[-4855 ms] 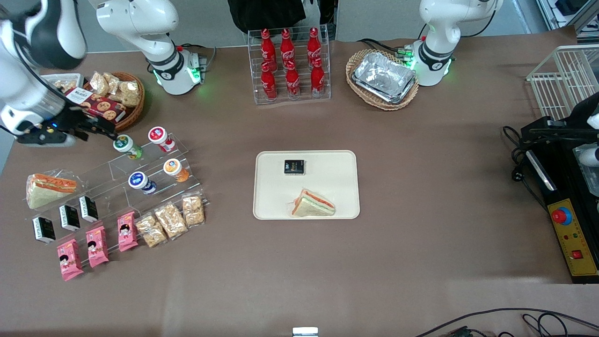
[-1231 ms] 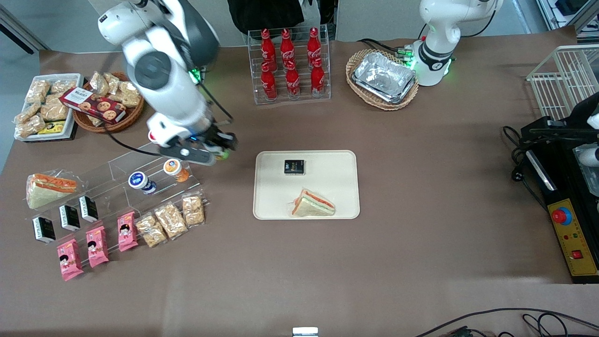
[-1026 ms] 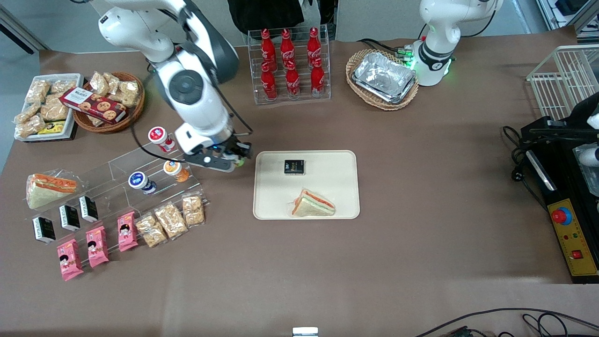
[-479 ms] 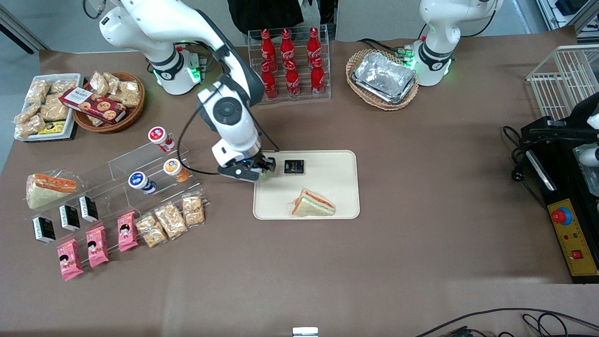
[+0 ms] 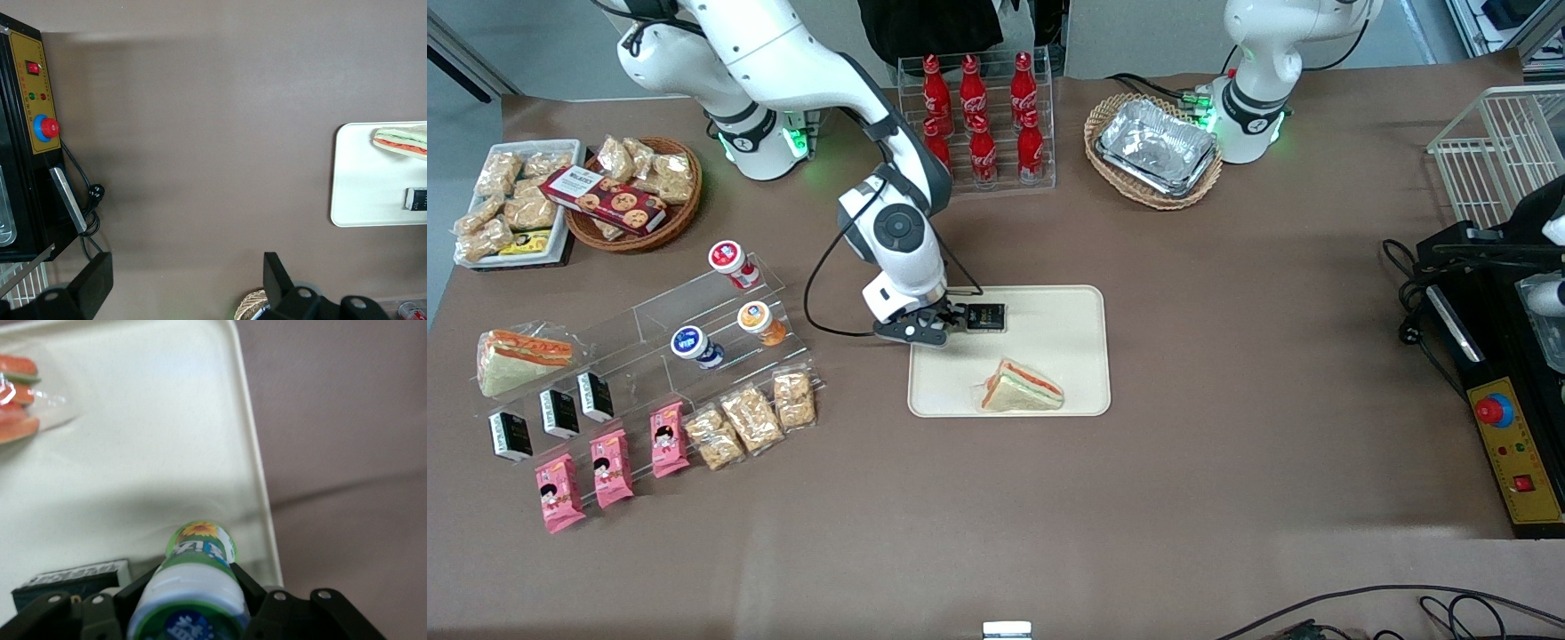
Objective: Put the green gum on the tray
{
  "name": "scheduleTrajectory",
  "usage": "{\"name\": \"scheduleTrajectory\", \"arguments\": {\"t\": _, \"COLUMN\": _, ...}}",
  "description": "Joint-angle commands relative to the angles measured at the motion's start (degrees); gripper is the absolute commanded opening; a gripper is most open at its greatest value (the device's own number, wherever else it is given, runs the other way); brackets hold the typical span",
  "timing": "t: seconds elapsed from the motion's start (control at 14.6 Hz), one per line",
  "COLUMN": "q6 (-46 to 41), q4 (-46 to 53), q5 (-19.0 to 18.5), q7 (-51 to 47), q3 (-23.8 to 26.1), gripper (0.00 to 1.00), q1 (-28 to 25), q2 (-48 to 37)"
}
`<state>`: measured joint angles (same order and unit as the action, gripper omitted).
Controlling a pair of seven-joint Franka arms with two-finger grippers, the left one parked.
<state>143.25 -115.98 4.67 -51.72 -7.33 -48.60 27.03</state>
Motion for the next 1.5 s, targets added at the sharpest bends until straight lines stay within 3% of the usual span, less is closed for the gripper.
{"name": "scheduleTrajectory", "arguments": {"t": 0.0, "q6": 1.59, "q4": 0.58, "q5": 1.39, "q7": -2.77, "q3": -0.75, "gripper": 0.89, "q1": -2.11, "q2": 1.18}}
{"name": "scheduleTrajectory", "arguments": {"t": 0.07, "q6": 1.77, "q4": 0.58, "q5": 1.39, "q7": -2.77, "q3": -0.75, "gripper": 0.99, "q1": -1.94, "q2": 1.18}}
{"name": "scheduleTrajectory", "arguments": {"t": 0.34, "q6": 0.98, "q4": 0.76, "q5": 1.04, "q7": -2.25, "q3": -1.02, "gripper": 1.00, "q1": -1.76, "q2": -0.48}}
{"name": "scheduleTrajectory", "arguments": {"t": 0.48, "q6": -5.22, "q4": 1.28, "q5": 0.43, "q7": -0.50, "q3": -2.15, "gripper": 1.00, "q1": -0.71, "q2": -5.56}}
{"name": "scheduleTrajectory", "arguments": {"t": 0.96, "q6": -29.14, "q4": 3.13, "q5": 0.08, "q7": 26.90, "q3": -14.10, "gripper": 1.00, "q1": 6.57, "q2": -25.34}}
{"name": "scheduleTrajectory", "arguments": {"t": 1.16, "q6": -38.88, "q4": 10.57, "q5": -2.29, "q7": 43.23, "q3": -17.10, "gripper": 1.00, "q1": 13.51, "q2": -25.98}}
{"name": "scheduleTrajectory", "arguments": {"t": 1.44, "q6": -40.59, "q4": 14.82, "q5": -4.40, "q7": 56.25, "q3": -17.36, "gripper": 1.00, "q1": 23.27, "q2": -26.15}}
